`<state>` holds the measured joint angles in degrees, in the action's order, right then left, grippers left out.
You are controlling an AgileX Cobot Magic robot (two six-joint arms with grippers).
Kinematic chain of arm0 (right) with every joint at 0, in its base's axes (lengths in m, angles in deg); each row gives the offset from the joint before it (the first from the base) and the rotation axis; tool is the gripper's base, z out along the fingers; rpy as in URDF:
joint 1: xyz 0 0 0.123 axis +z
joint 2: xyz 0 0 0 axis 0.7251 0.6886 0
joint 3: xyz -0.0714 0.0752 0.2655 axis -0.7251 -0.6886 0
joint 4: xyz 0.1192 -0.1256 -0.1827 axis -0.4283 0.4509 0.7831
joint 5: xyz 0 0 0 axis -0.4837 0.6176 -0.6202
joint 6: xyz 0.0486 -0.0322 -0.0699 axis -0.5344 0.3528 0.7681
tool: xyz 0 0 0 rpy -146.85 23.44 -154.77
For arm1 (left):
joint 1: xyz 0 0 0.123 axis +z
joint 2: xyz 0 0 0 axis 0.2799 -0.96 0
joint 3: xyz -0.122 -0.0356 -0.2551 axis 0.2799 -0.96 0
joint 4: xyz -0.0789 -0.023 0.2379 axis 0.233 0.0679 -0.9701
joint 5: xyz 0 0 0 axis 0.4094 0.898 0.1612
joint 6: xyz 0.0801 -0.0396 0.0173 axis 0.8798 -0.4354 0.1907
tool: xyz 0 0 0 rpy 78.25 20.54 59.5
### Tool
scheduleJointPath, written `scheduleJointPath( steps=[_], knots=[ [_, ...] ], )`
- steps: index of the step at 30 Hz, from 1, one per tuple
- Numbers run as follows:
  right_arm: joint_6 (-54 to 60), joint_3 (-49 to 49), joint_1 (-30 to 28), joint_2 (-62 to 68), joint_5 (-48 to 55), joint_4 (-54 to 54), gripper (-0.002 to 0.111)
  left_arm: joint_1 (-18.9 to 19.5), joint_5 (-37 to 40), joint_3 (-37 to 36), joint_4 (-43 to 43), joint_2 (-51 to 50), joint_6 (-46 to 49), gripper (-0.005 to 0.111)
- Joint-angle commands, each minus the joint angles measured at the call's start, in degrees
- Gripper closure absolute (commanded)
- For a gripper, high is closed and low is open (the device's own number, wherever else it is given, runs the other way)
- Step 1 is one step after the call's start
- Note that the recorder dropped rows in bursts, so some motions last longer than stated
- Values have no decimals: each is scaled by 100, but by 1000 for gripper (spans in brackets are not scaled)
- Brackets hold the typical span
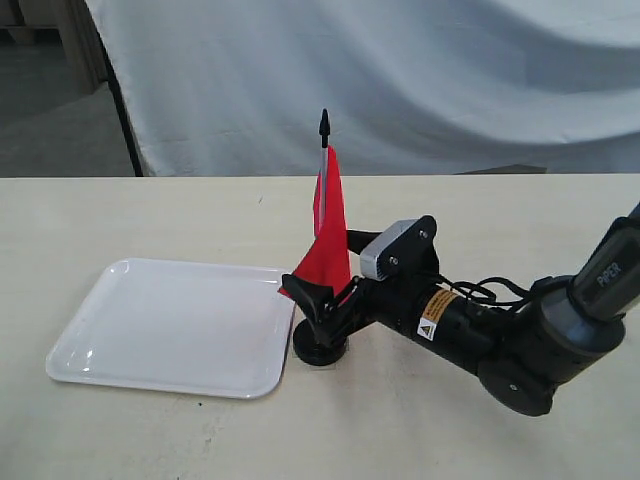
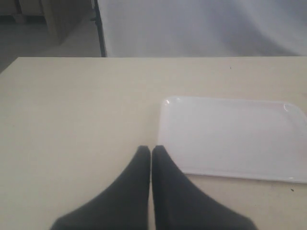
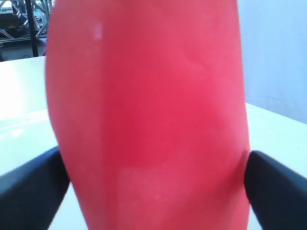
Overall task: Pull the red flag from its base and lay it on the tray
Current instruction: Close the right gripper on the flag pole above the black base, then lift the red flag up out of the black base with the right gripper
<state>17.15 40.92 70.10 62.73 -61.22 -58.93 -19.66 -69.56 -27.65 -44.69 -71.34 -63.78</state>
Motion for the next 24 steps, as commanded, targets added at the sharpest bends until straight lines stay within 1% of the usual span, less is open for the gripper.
scheduleJointPath(
  steps=[1,2,5,6,7,13,18,21,24],
  knots=[
    [44,12,-6,10,-41,45,45,-13,-22,-9,28,4,-13,105],
    [29,12,-6,10,-41,45,53,-13,-22,-9,28,4,-13,105],
    [29,12,-6,10,-38,191,87,-13,-22,-9,28,4,-13,105],
    [29,12,-6,10,-38,306,104,-13,-22,-9,28,4,-13,105],
    [-1,12,-6,10,-38,363,108,-13,-22,-9,28,4,-13,105],
    [-1,-25,-19,-73,-41,465,108,-13,-22,-9,28,4,-13,105],
    [-1,-149,-19,-578,-4,465,108,-13,-22,-9,28,4,-13,105],
    [-15,-174,-19,-1049,604,474,108,-13,-22,-9,28,4,-13,105],
    [4,-147,67,-1625,1727,451,108,-13,-22,-9,28,4,-13,105]
  ],
)
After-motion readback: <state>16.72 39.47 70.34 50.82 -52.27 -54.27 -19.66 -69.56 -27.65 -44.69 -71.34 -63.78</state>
